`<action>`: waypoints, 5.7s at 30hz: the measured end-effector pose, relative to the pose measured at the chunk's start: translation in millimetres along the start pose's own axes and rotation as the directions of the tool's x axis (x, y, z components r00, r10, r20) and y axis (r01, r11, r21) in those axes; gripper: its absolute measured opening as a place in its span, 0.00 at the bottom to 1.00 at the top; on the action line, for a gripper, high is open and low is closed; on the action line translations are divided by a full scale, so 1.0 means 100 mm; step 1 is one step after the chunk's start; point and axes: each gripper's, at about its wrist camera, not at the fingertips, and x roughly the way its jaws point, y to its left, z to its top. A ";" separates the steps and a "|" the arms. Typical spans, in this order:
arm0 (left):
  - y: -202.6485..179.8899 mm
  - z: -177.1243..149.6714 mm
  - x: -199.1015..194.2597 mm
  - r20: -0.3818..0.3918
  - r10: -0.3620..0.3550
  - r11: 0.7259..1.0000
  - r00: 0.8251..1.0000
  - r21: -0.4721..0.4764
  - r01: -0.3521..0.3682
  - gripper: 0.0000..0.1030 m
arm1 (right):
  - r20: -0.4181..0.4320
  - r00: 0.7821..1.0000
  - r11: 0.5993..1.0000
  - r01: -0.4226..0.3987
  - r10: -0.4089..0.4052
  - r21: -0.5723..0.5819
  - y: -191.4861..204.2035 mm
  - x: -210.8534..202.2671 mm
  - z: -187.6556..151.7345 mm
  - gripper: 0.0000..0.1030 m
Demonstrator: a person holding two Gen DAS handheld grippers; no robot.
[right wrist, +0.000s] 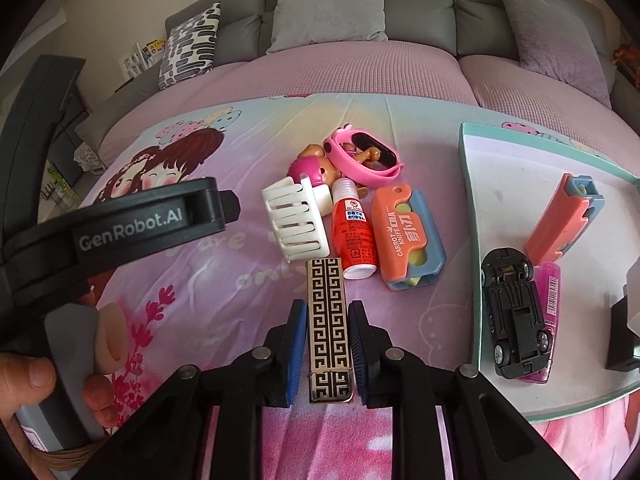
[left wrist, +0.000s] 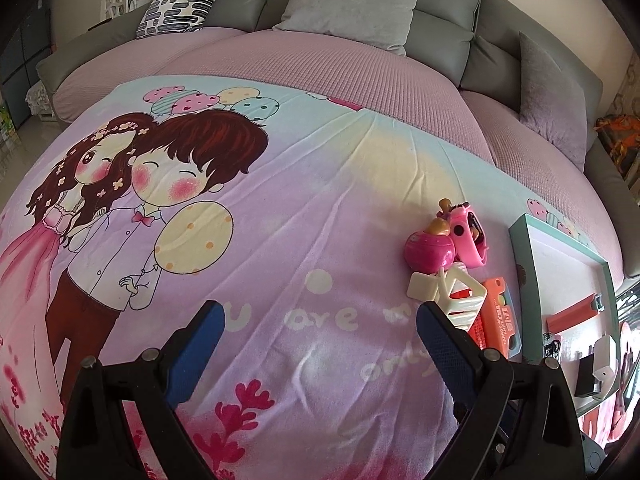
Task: Organize rigid objects
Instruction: 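Grasp the white claw clip with the left tool while the right tool grasps the patterned gold bar, then carry the claw clip with the left tool while the right tool carries the gold bar over the tray, then open the left tool to drop the claw clip while the right tool releases the gold bar in the tray, then move both tools back from the tray toward the red glue bottle and orange case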
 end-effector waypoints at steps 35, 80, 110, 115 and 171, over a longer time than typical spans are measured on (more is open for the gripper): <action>-0.57 -0.10 0.20 -0.009 -0.179 0.976 0.984 0.126 0.179 0.34 | 0.128 0.987 0.960 0.058 -0.097 0.274 -0.69 -0.37 0.03 0.22; -2.20 -0.63 -0.32 -0.013 -0.408 0.756 0.913 0.556 0.345 0.31 | 0.234 0.837 0.765 0.291 -0.495 0.574 -2.08 -1.26 -0.33 0.22; -2.13 -0.57 -0.28 -0.015 -0.375 0.790 0.927 0.518 0.328 0.50 | 0.215 0.830 0.775 0.344 -0.515 0.530 -1.99 -1.19 -0.27 0.48; -1.96 -0.45 -0.36 0.026 -0.360 0.822 0.933 0.481 0.304 0.54 | 0.220 0.825 0.772 0.345 -0.521 0.534 -1.99 -1.20 -0.27 0.56; -0.76 0.01 -0.25 0.212 -0.046 0.994 0.976 0.111 0.023 0.99 | 0.280 0.845 0.858 0.334 -0.456 0.389 -1.39 -1.07 0.01 1.00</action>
